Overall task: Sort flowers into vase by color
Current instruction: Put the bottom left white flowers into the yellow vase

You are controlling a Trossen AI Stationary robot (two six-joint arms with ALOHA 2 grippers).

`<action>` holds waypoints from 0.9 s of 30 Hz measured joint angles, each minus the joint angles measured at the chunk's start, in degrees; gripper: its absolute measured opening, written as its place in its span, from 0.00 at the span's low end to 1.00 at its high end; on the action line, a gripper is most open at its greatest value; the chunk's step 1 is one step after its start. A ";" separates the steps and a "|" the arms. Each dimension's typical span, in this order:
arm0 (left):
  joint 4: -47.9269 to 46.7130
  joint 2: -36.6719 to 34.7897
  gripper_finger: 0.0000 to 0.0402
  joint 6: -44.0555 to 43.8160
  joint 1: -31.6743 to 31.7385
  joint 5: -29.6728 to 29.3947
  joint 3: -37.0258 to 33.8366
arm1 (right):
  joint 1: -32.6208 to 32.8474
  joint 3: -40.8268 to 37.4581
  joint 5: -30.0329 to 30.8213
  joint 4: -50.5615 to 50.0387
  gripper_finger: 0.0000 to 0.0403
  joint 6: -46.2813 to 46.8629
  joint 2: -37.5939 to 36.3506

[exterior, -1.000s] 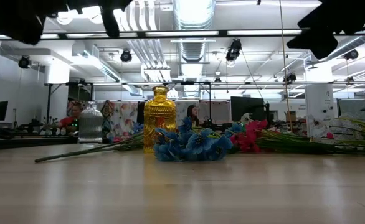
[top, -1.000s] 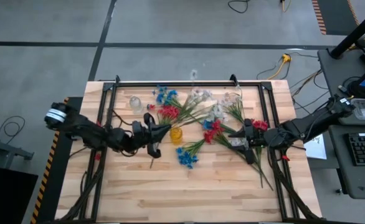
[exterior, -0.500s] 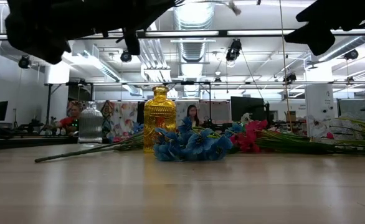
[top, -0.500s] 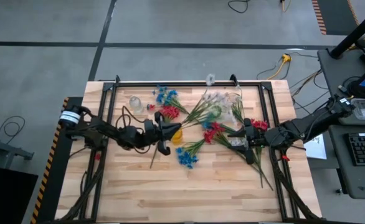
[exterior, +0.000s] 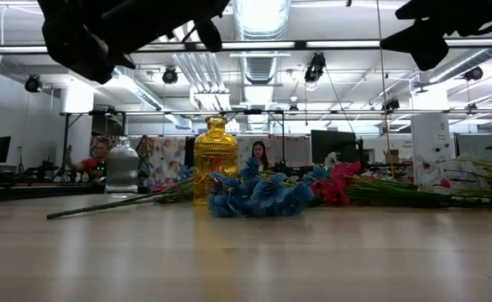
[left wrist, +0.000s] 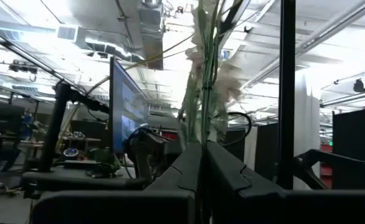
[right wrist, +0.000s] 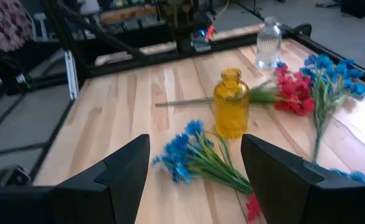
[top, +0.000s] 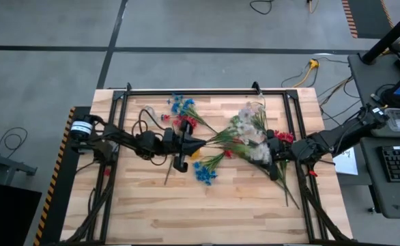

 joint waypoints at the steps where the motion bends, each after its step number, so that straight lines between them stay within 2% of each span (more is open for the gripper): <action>1: 0.04 0.36 0.00 -0.02 0.02 -0.01 0.22 | 0.00 0.08 -0.02 0.25 0.61 -0.03 0.03; 6: 0.19 0.92 0.00 -0.85 0.22 -0.34 -0.06 | -0.02 0.10 -0.03 1.88 0.61 -0.03 0.54; 10: 0.02 1.48 0.00 -1.76 0.20 -2.96 -1.60 | -0.13 0.10 0.89 2.62 0.61 -0.02 0.80; 15: 0.04 1.66 0.00 3.75 1.47 -4.10 -2.39 | -0.15 0.10 4.09 2.58 0.61 0.09 1.33; 22: 0.02 1.67 0.00 3.82 4.25 3.99 1.34 | -0.20 0.10 4.52 2.65 0.61 0.62 1.29; 27: 0.20 4.56 0.00 4.19 5.08 9.67 4.74 | -0.20 0.10 4.54 2.65 0.61 0.58 1.29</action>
